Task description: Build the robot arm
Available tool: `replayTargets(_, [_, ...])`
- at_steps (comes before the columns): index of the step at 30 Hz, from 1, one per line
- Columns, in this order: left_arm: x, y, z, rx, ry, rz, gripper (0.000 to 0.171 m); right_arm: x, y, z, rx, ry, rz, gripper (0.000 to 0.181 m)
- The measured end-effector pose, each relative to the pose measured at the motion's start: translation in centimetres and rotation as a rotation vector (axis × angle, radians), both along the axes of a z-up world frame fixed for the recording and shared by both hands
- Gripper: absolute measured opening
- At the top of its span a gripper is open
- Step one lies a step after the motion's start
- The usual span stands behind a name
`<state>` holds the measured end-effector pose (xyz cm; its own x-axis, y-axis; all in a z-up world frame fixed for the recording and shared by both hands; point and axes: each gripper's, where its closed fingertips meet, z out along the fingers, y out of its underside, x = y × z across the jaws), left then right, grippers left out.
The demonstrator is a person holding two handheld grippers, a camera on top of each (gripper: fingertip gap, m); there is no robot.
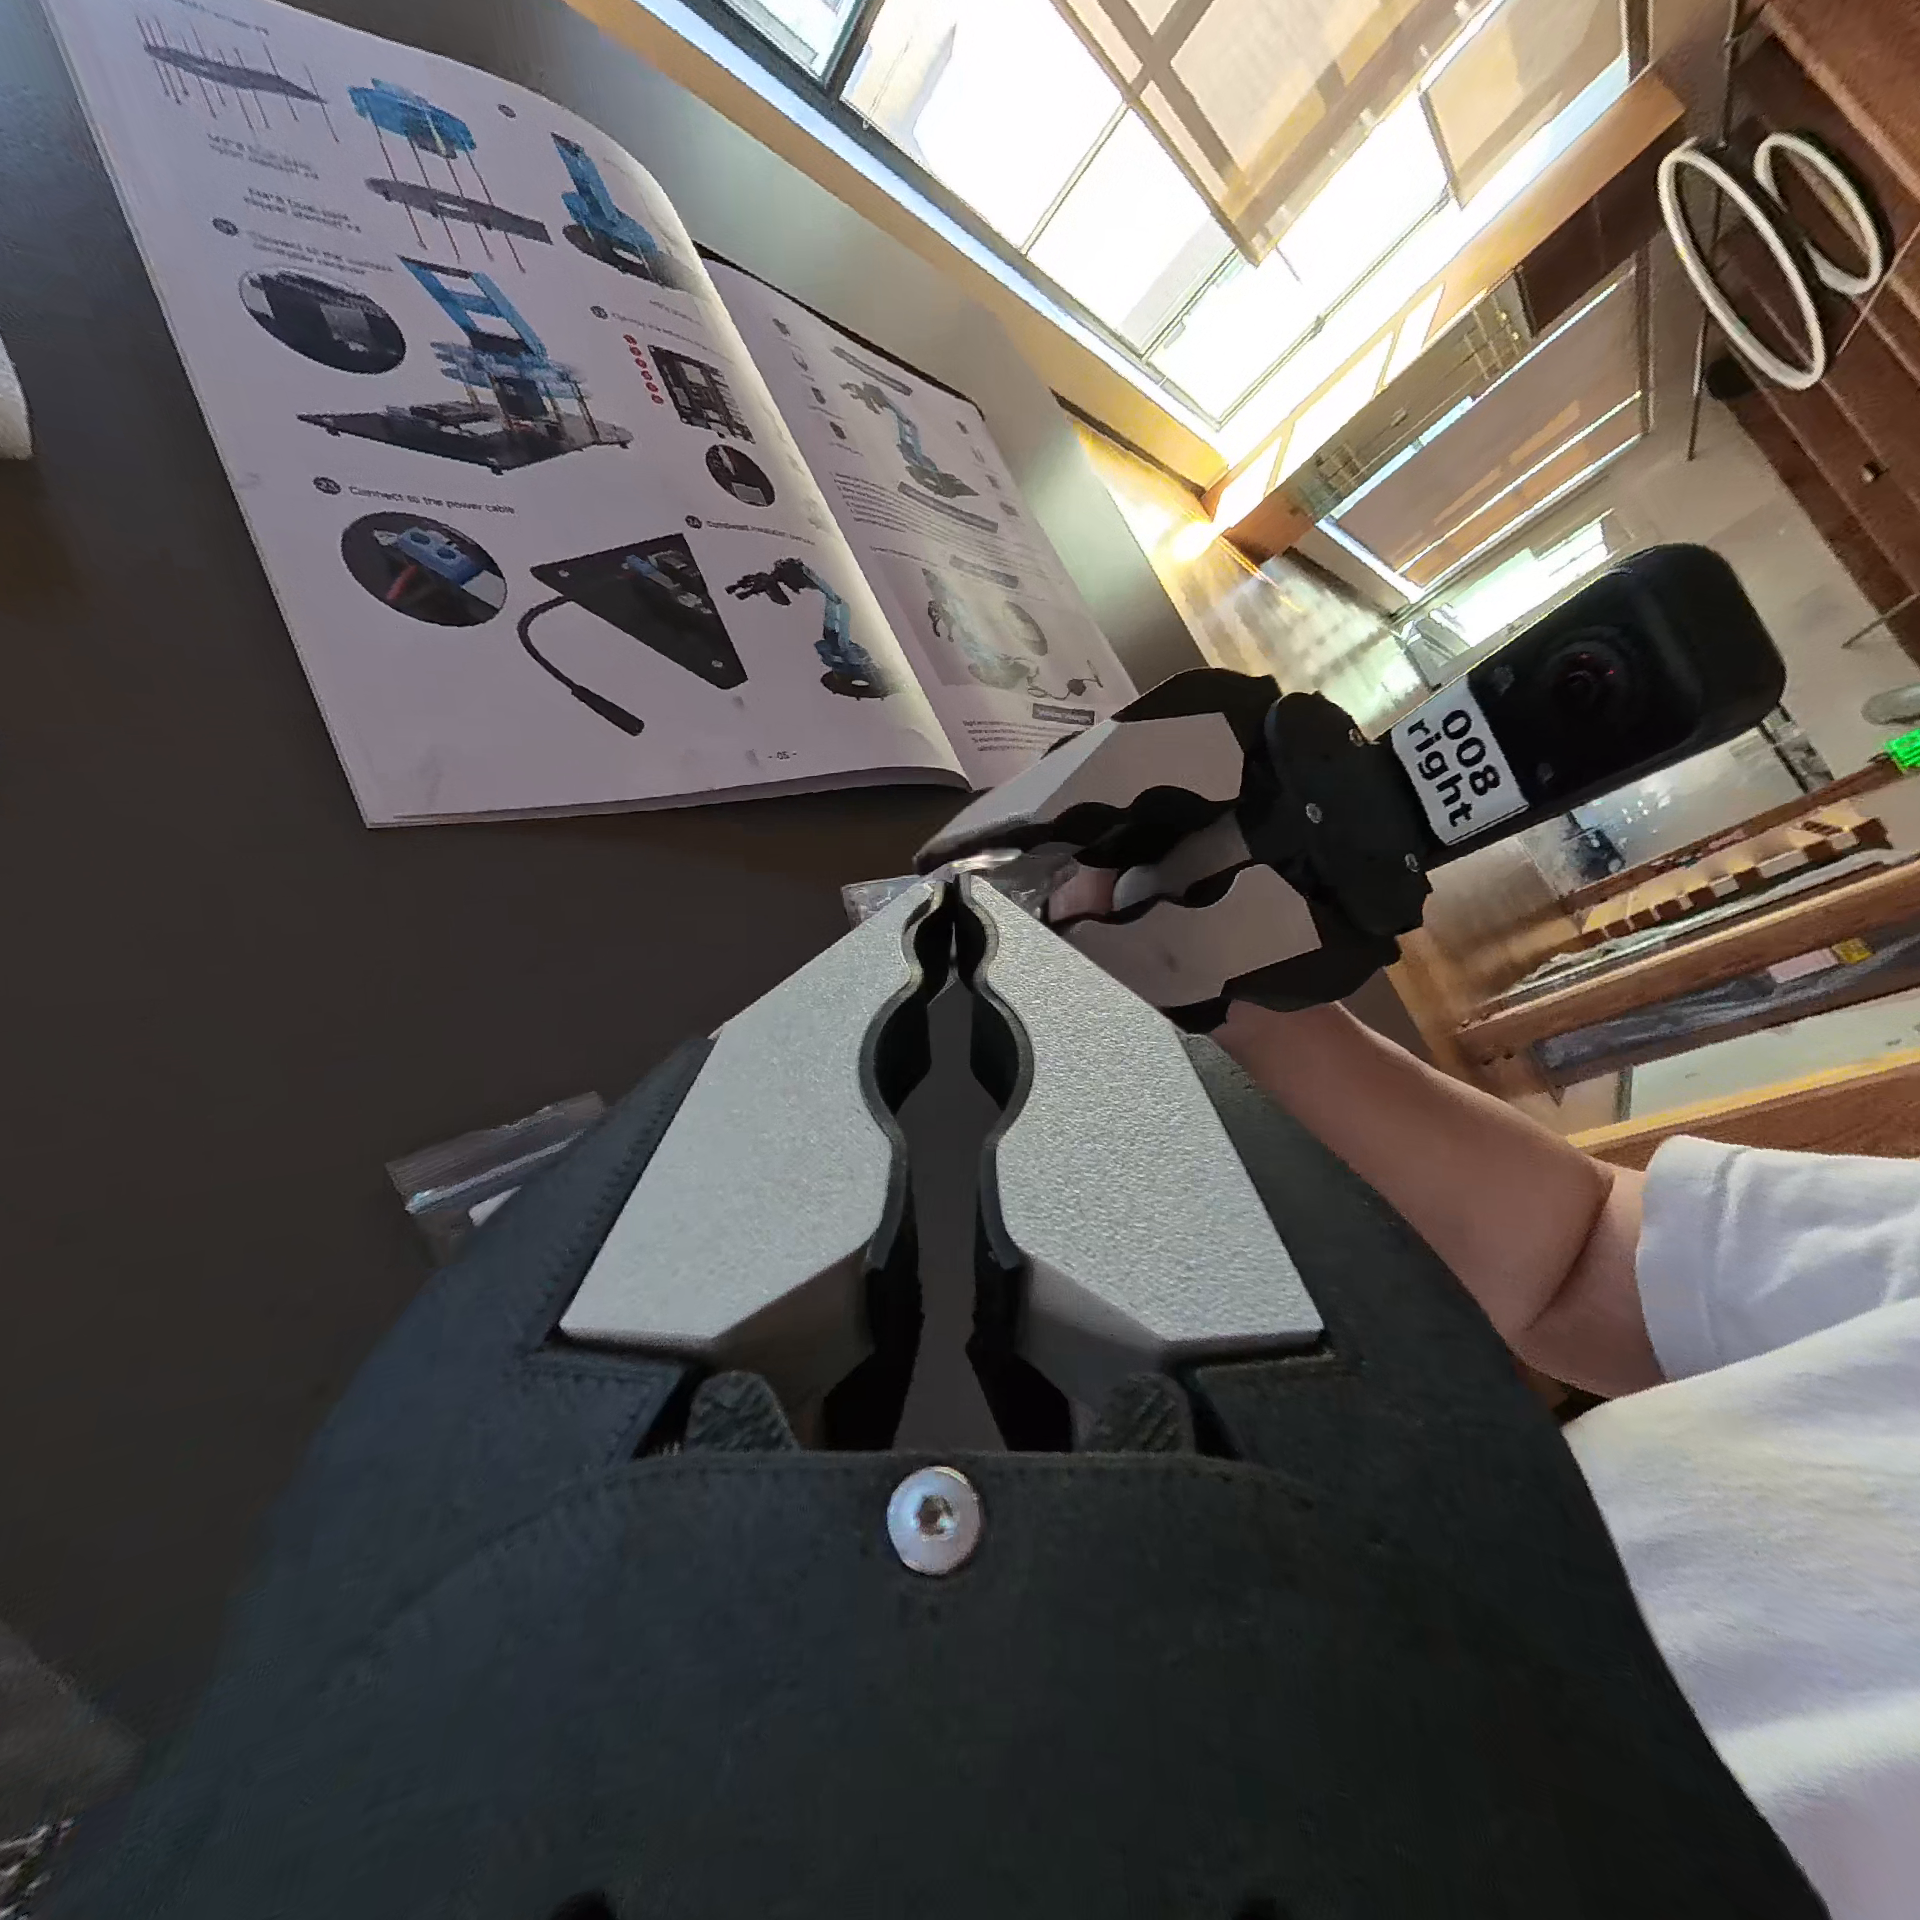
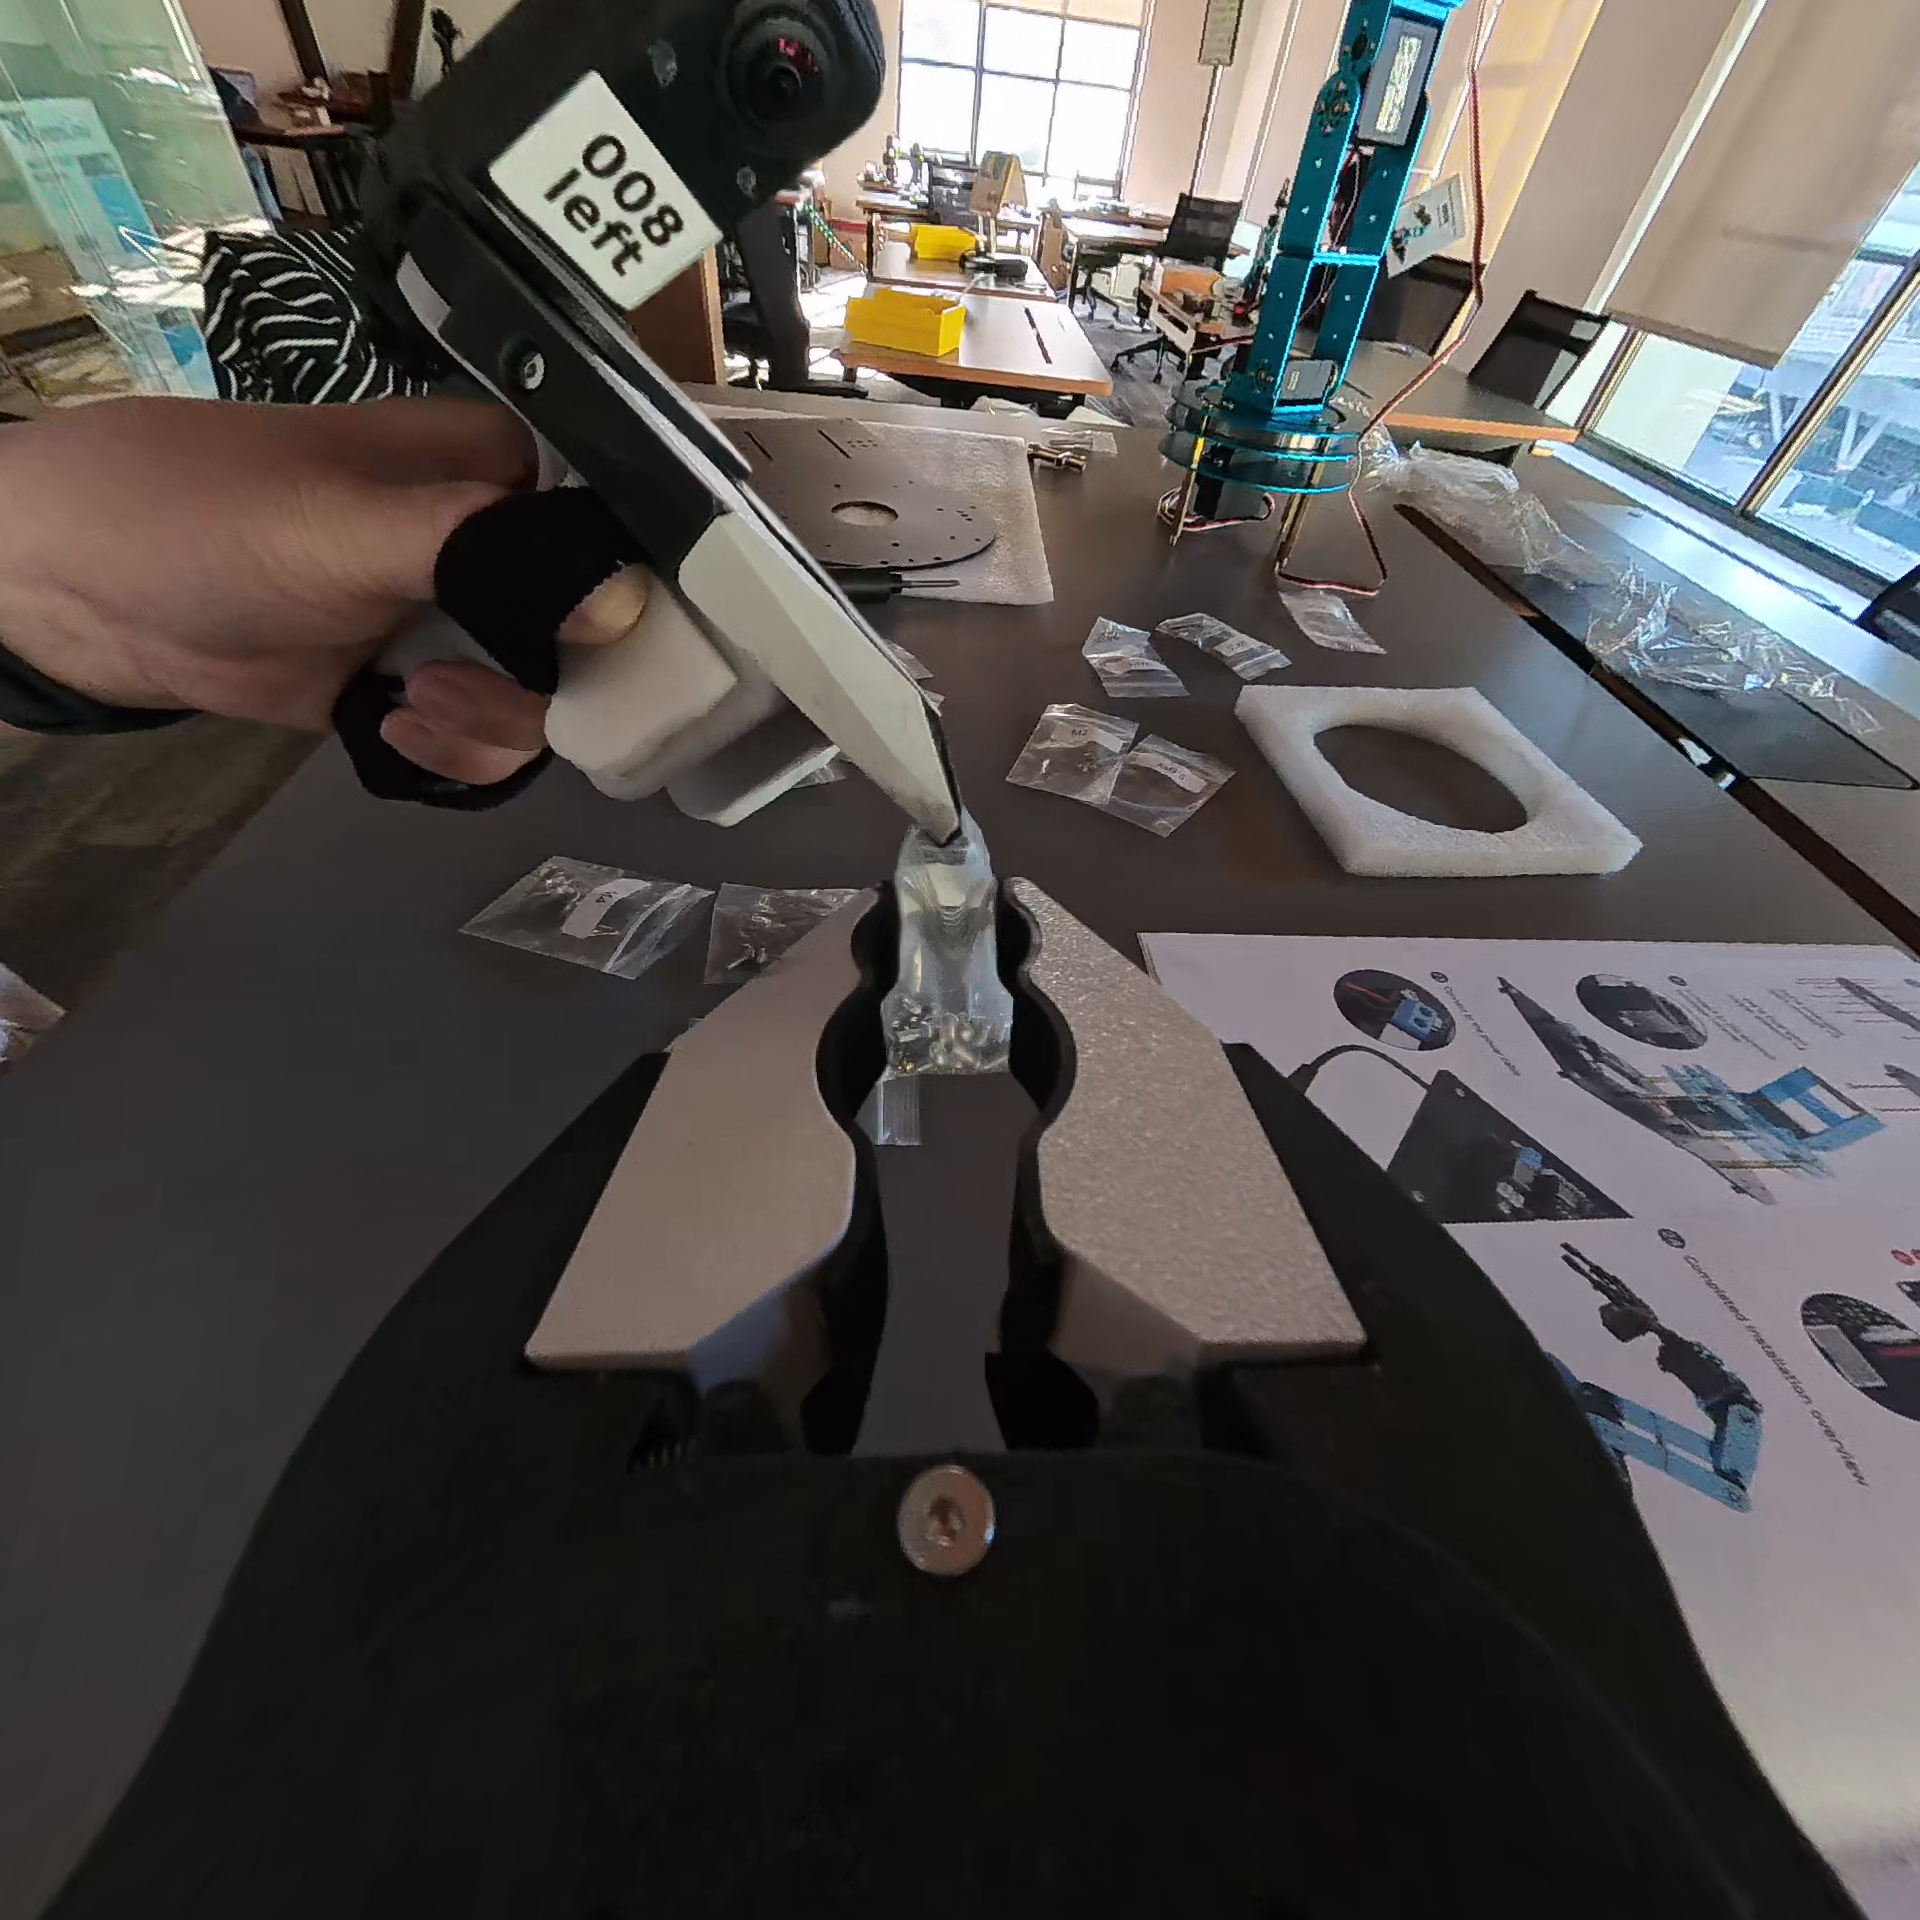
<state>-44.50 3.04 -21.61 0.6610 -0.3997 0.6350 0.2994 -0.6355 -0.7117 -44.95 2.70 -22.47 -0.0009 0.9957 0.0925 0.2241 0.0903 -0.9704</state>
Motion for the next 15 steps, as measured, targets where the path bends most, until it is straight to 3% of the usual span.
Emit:
replayTargets(8, [-0.1, 0.0, 0.4, -0.008, -0.091, -0.003, 0.0, -0.5, 0.3, -0.5, -0.051, -0.001, -0.006, 0.035])
replayTargets(15, [-0.6, 0.0, 1.5, 0.014, -0.085, 0.0, 0.0, -0.2, 0.1, 0.9, 0.023, 0.052, -0.025, 0.018])
